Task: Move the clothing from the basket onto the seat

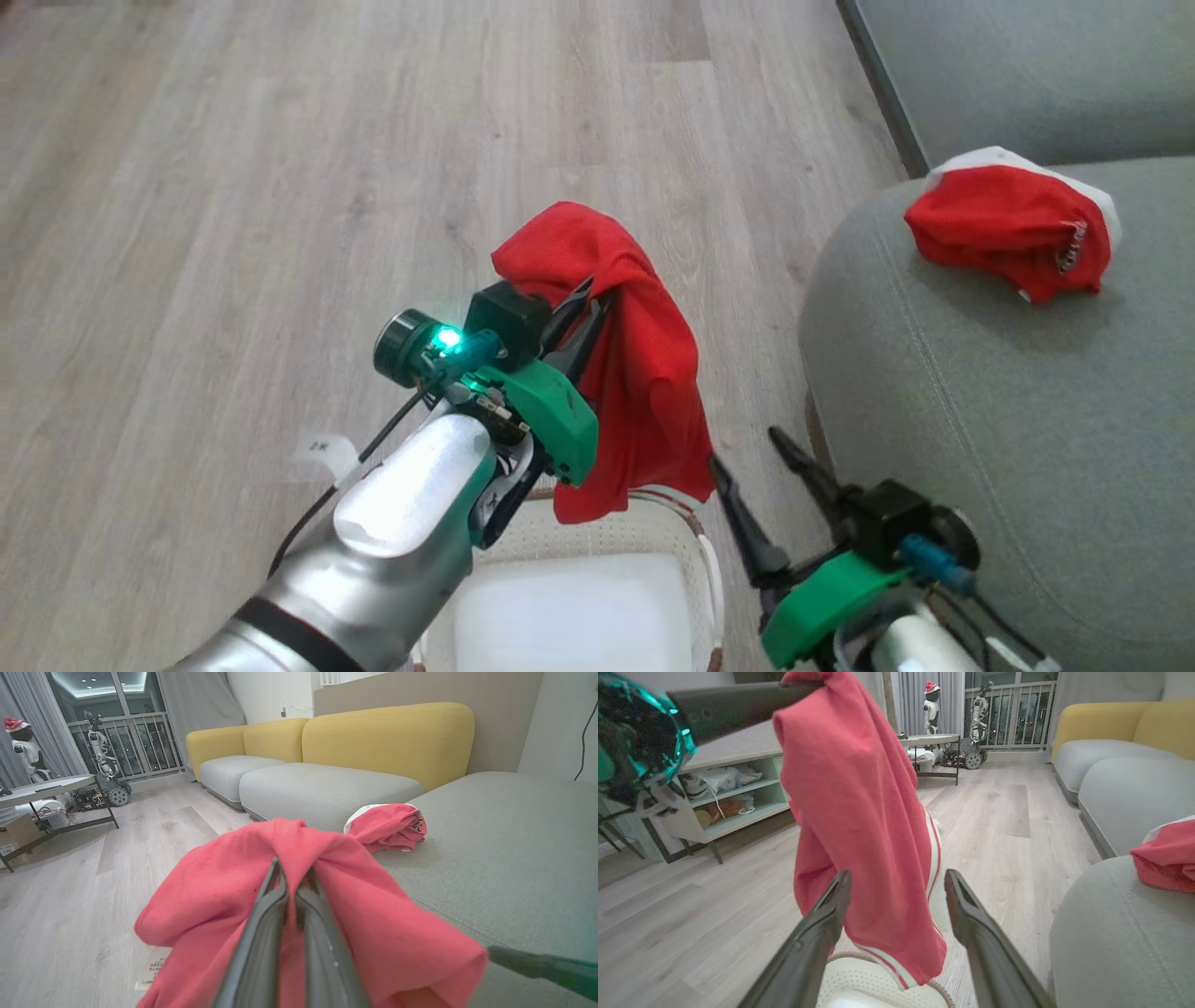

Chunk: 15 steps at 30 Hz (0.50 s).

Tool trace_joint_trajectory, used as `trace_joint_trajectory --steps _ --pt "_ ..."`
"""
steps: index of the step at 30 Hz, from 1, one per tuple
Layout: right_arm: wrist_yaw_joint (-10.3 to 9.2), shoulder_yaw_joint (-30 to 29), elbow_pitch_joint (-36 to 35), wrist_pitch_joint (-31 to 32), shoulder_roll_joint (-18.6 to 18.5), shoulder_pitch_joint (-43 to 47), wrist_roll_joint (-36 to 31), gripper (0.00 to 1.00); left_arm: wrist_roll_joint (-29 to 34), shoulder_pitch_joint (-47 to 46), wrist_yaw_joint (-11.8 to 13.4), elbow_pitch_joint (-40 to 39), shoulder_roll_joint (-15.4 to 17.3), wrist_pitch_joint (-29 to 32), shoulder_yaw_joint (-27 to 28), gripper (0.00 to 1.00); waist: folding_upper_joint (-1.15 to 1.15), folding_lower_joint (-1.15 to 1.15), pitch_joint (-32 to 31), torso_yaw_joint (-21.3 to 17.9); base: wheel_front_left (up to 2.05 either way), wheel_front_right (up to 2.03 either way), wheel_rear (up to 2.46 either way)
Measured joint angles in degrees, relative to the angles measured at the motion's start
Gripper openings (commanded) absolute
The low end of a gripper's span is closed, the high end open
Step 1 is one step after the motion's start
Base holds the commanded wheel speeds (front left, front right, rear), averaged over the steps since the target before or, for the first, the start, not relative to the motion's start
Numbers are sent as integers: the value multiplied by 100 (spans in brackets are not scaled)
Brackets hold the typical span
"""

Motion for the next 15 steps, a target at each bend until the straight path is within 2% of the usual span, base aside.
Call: trace_joint_trajectory --steps 6,15 --pt "0 459 279 0 -1 -97 137 100 0 1 29 -107 -44 71 -115 0 0 0 -93 181 0 0 0" --pt "0 979 750 0 -12 -955 461 100 -59 47 66 -271 -113 123 -231 0 0 0 -61 420 0 0 0"
